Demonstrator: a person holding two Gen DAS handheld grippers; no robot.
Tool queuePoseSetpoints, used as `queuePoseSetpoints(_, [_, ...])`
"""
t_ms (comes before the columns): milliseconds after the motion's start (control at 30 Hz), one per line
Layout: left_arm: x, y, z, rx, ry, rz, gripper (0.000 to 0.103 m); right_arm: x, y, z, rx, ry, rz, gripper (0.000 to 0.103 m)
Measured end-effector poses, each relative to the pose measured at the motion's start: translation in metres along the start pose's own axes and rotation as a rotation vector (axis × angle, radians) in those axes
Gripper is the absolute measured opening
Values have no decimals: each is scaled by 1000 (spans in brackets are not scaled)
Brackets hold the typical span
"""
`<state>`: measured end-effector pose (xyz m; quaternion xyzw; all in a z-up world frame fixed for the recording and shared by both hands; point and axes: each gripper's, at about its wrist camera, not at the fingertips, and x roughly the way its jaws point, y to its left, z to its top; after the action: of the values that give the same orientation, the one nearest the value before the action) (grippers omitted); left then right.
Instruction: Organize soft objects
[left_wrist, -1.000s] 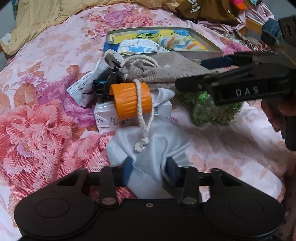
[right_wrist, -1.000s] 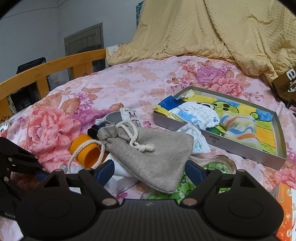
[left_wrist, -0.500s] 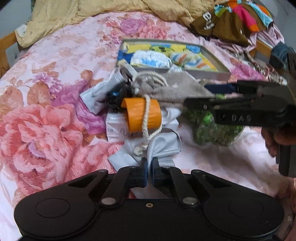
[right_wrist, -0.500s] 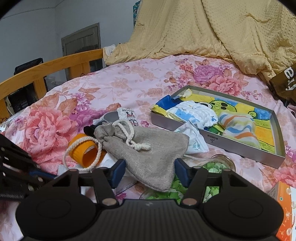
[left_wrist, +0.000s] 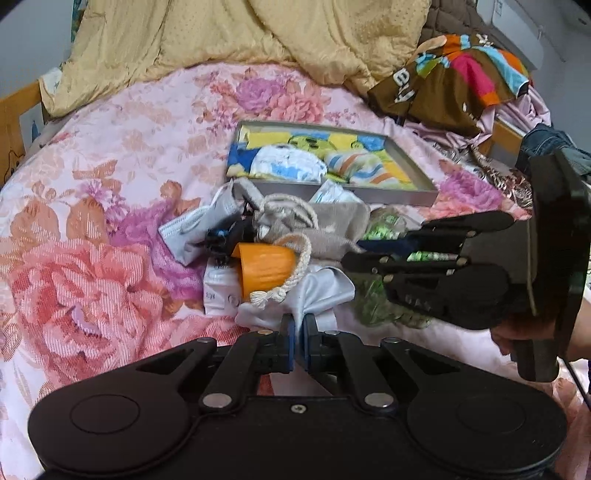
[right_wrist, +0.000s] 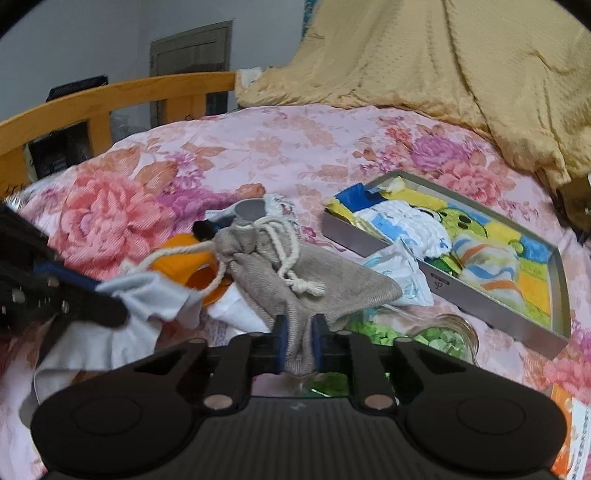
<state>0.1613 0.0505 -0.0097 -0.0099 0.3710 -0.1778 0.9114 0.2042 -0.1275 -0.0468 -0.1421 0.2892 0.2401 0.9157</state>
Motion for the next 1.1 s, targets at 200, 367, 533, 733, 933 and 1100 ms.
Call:
queuePoseSetpoints(200, [-15, -2, 4, 2, -100, 7, 4, -9, 14, 2, -126, -45, -107, 9])
queuePoseSetpoints(367, [-25, -2, 8, -8, -180, 0, 4, -18, 15, 5, -194, -103, -214, 9])
queuePoseSetpoints(533, [-34, 0, 10, -28, -253, -12, 4, -28, 7, 11, -185, -152, -276, 9])
queuePoseSetpoints(733, [-31, 1, 25, -73, -294, -25, 4, -36, -7, 19, -134, -196, -298, 9])
queuePoseSetpoints(933, [-19, -8, 55, -63, -346, -30, 4, -43, -31, 26, -65, -245, -341, 9])
queuePoseSetpoints(1100, [1, -18, 85, -53, -376, -46, 4, -45, -65, 30, 11, -264, -385, 9])
